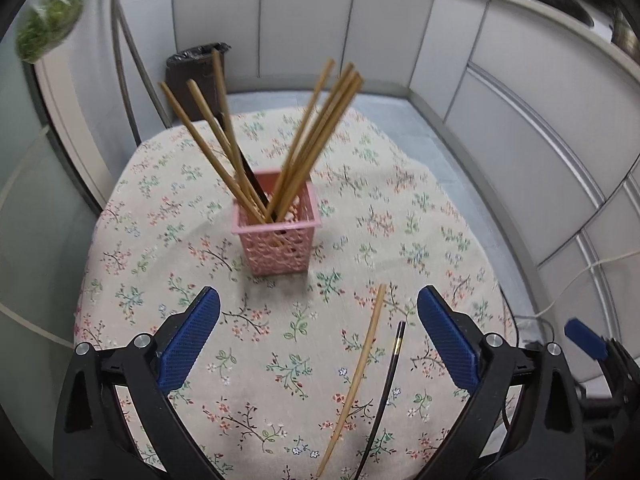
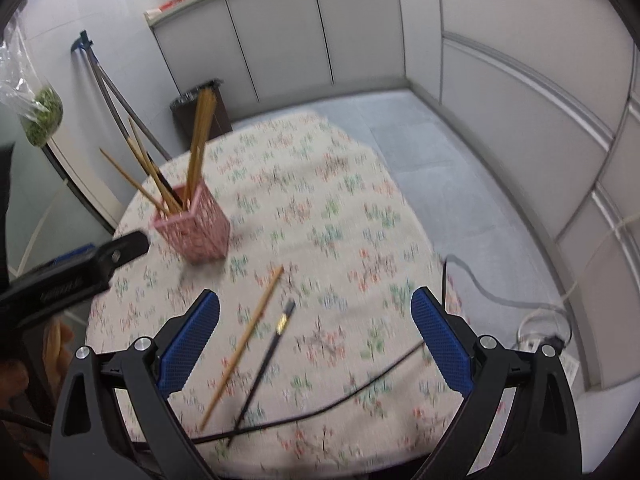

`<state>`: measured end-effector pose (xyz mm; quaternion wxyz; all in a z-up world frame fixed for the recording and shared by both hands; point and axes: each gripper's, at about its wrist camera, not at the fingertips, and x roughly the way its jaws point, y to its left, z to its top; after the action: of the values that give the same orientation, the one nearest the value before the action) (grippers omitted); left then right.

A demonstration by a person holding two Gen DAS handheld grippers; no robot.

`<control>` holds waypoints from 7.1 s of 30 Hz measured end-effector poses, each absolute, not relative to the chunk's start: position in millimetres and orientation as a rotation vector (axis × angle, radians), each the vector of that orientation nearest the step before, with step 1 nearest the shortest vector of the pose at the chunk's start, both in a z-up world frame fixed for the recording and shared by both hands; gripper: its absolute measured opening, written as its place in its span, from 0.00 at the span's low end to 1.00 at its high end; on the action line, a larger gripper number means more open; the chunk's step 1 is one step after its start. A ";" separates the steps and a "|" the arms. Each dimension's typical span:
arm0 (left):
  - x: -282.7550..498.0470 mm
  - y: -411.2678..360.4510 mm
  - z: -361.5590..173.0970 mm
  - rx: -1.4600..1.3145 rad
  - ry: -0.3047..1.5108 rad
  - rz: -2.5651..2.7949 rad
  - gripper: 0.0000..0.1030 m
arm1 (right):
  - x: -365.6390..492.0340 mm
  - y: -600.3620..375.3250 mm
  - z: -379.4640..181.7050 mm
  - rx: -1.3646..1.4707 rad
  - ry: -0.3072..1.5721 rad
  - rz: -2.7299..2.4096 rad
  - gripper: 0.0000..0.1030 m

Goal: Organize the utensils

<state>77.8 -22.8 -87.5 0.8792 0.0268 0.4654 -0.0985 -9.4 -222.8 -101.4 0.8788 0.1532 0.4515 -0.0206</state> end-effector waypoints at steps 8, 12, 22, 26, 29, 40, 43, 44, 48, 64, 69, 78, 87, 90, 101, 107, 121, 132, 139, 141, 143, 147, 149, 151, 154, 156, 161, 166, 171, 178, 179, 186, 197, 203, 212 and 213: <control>91.4 -46.8 -122.8 0.118 1.066 -0.223 0.92 | -24.1 -233.6 -125.3 0.365 1.040 -0.073 0.91; 101.9 -62.5 -149.1 0.147 1.169 -0.269 0.91 | -23.2 -247.4 -133.9 0.418 1.078 -0.118 0.91; 133.1 -88.3 -204.0 0.126 1.388 -0.317 0.47 | -18.7 -275.8 -165.7 0.662 1.204 -0.103 0.91; 139.7 -96.1 -223.0 0.156 1.426 -0.308 0.30 | -17.0 -275.3 -169.1 0.666 1.212 -0.110 0.91; 139.8 -99.4 -229.8 0.200 1.405 -0.299 0.21 | -12.2 -273.6 -171.2 0.651 1.217 -0.119 0.91; 117.0 -53.4 -200.9 0.182 1.324 -0.275 0.06 | 41.5 -240.4 -195.8 0.559 1.277 -0.120 0.87; 107.1 -36.1 -181.6 0.157 1.285 -0.266 0.06 | 56.7 -223.1 -207.4 0.556 1.328 -0.100 0.76; 102.8 -28.8 -174.2 0.146 1.268 -0.263 0.06 | 62.6 -215.6 -211.9 0.547 1.348 -0.095 0.73; 96.9 -14.2 -146.6 0.128 1.215 -0.256 0.06 | 80.9 -192.9 -228.0 0.501 1.403 -0.129 0.57; 75.0 14.7 -95.4 0.081 1.078 -0.243 0.06 | 96.0 -133.3 -223.9 0.352 1.303 -0.132 0.07; 65.6 34.5 -77.0 0.038 1.026 -0.241 0.06 | 79.7 -144.7 -184.0 0.446 1.152 -0.028 0.07; 31.9 56.9 -38.5 -0.023 0.910 -0.220 0.06 | 38.6 -173.8 -92.6 0.527 0.903 0.071 0.07; 39.6 48.1 61.0 -0.043 0.689 -0.232 0.06 | 47.9 -197.3 32.8 0.514 0.660 0.147 0.07; 56.4 43.9 87.1 -0.060 0.634 -0.233 0.06 | 64.8 -200.3 64.9 0.500 0.577 0.149 0.07; 135.2 30.6 50.9 -0.089 0.703 -0.211 0.08 | 131.4 -184.3 43.5 0.461 0.577 0.157 0.07; 126.2 56.6 39.1 -0.166 0.645 -0.193 0.09 | 142.0 -173.4 23.4 0.436 0.592 0.154 0.07; 119.8 75.3 42.7 -0.188 0.627 -0.116 0.33 | 161.5 -139.4 -13.4 0.374 0.639 0.156 0.10; 93.8 69.9 46.7 -0.108 0.534 0.011 0.63 | 133.5 -144.1 -7.7 0.301 0.610 0.107 0.21; 66.2 40.4 28.7 -0.027 0.529 0.028 0.84 | 94.3 -156.2 -10.1 0.248 0.588 0.018 0.48; 57.2 34.2 26.7 -0.019 0.514 0.029 0.92 | 84.2 -162.8 -13.1 0.258 0.588 -0.009 0.58; 47.4 27.8 26.3 0.000 0.482 0.031 0.93 | 72.6 -169.0 -15.2 0.264 0.584 -0.038 0.68; 26.2 18.8 23.4 0.021 0.391 0.081 0.93 | 46.6 -183.6 -16.7 0.301 0.538 -0.110 0.94; 25.0 15.8 21.1 0.018 0.423 0.071 0.93 | 36.9 -189.6 -16.2 0.309 0.523 -0.148 0.94; 25.6 11.7 18.0 0.021 0.458 0.035 0.93 | 31.2 -193.4 -16.1 0.311 0.526 -0.176 0.94; 25.2 5.5 15.8 0.027 0.474 0.012 0.93 | 30.5 -195.1 -17.0 0.291 0.581 -0.181 0.94; 27.3 1.8 14.2 0.035 0.493 0.003 0.93 | 30.1 -194.9 -18.0 0.270 0.599 -0.175 0.94; 32.5 -2.7 9.5 0.043 0.520 0.001 0.93 | 25.4 -198.9 -15.4 0.259 0.572 -0.196 0.94; 34.6 -5.7 4.4 0.042 0.536 -0.006 0.93 | 28.2 -196.4 -20.7 0.250 0.618 -0.181 0.94; 35.7 -4.9 3.8 0.041 0.540 -0.005 0.93 | 27.3 -195.3 -23.1 0.243 0.627 -0.183 0.94; 36.2 -3.5 3.3 0.040 0.542 -0.001 0.93 | 28.5 -195.8 -25.6 0.248 0.644 -0.172 0.94; 36.4 -3.2 2.6 0.040 0.543 0.000 0.93 | 28.9 -195.8 -25.7 0.247 0.647 -0.169 0.94; 37.5 -2.3 1.1 0.033 0.553 0.008 0.93 | 29.7 -196.1 -27.0 0.249 0.655 -0.168 0.94; 38.4 -2.2 0.6 0.034 0.561 0.017 0.93 | 30.8 -194.5 -28.7 0.251 0.666 -0.163 0.94; 38.4 -2.1 0.6 0.032 0.562 0.015 0.93 | 31.6 -193.3 -29.3 0.249 0.671 -0.160 0.94; 39.2 -2.0 -1.8 0.024 0.571 0.011 0.93 | 33.9 -193.4 -32.1 0.253 0.683 -0.155 0.94; 38.9 -0.8 -2.2 0.015 0.568 0.009 0.93 | 34.1 -193.7 -32.6 0.256 0.686 -0.155 0.94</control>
<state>38.9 -0.8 -2.2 0.9599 0.0072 0.2802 0.0043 34.1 -193.7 -32.6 0.9308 0.1248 0.3351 -0.0755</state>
